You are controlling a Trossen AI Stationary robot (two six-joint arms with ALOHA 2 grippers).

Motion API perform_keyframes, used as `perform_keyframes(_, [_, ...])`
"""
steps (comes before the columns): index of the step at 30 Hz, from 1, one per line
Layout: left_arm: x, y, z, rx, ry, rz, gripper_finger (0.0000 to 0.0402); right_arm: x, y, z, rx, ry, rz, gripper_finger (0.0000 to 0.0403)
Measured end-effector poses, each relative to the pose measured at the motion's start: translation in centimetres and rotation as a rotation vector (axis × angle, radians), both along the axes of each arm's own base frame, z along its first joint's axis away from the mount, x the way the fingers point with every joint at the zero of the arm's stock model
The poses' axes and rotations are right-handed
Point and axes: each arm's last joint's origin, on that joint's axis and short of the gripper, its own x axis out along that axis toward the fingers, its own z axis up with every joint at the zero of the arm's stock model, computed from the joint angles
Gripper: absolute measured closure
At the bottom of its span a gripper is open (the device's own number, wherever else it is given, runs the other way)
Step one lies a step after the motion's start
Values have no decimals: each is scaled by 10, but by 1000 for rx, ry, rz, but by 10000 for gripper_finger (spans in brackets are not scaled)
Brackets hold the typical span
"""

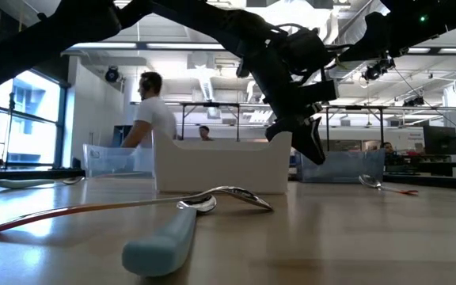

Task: Sort silverware by color (type)
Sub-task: Put the blue patterned spoon into the white bin

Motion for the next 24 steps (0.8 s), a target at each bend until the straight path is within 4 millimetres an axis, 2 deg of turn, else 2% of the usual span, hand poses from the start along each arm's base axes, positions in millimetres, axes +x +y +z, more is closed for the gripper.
perform_keyframes(5, [2, 1, 6, 49, -10, 29, 301, 0, 0, 0, 0, 2, 3, 403])
perform_keyframes(10, [6, 2, 30, 50, -75, 72, 293, 0, 0, 0, 1, 2, 4, 403])
perform_keyframes(13, [5, 1, 50, 20, -135, 110, 311, -1, 3, 1, 3, -6, 24, 403])
perform_keyframes(17, [0, -2, 75, -91, -209, 172, 359, -9, 10, 5, 6, -33, 70, 403])
perform_keyframes(20, [1, -3, 82, -167, -256, 206, 393, -15, 13, 5, 24, -41, 76, 403])
perform_keyframes(24, [8, -5, 85, -210, -349, 238, 395, -18, 15, 2, 54, -34, 84, 403])
